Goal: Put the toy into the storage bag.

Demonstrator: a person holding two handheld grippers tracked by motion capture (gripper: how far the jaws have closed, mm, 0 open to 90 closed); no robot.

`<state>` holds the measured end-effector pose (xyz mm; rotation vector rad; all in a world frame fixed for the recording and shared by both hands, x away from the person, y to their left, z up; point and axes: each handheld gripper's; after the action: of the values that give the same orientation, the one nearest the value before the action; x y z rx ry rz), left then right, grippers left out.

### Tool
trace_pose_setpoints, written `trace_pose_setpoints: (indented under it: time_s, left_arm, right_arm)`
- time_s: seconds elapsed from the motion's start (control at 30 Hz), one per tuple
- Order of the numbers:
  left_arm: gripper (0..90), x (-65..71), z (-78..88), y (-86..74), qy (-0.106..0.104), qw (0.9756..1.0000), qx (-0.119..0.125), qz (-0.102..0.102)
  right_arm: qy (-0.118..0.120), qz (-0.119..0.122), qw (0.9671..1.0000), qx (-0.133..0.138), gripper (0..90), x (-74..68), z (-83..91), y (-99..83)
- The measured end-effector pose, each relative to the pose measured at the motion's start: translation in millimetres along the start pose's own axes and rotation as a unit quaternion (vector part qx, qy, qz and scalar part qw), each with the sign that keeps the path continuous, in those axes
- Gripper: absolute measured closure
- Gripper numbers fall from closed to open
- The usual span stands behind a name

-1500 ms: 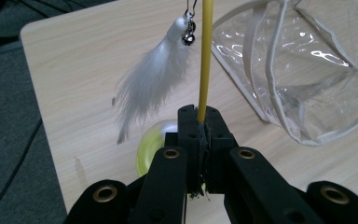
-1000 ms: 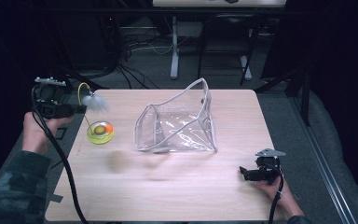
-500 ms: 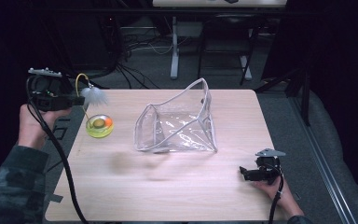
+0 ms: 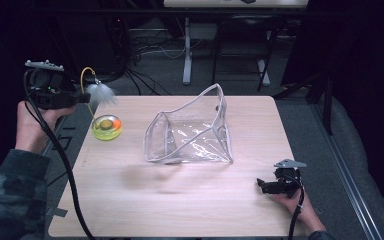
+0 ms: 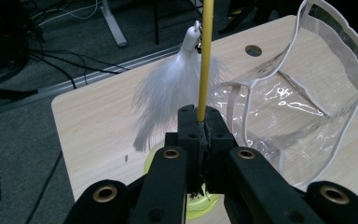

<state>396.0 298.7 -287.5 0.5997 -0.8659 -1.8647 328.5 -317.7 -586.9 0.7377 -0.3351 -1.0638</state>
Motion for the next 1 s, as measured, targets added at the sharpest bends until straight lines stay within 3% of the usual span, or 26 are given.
trace_pose_setpoints:
  time_s: [0.4,1.0]
  left_arm:
    - [88.4,12.8,6.3,19.9,-0.011,0.9996,0.009,-0.024]
    - [88.4,48.9,0.7,48.7,-0.049,0.9961,0.017,-0.072]
  right_arm:
    - [0.0,0.0,1.0,0.0,0.0,0.0,-0.1,0.0]
    - [0.0,0.0,1.0,0.0,0.0,0.1,0.0,0.0]
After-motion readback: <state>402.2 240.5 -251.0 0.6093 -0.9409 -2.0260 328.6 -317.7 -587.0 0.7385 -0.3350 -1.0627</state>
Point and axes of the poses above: each handheld gripper's, and its own axes: z roughly backward along the jaws, y roughly out of its top, x roughly to its right, and after that the axes turned 7 degrees about y, right-handed
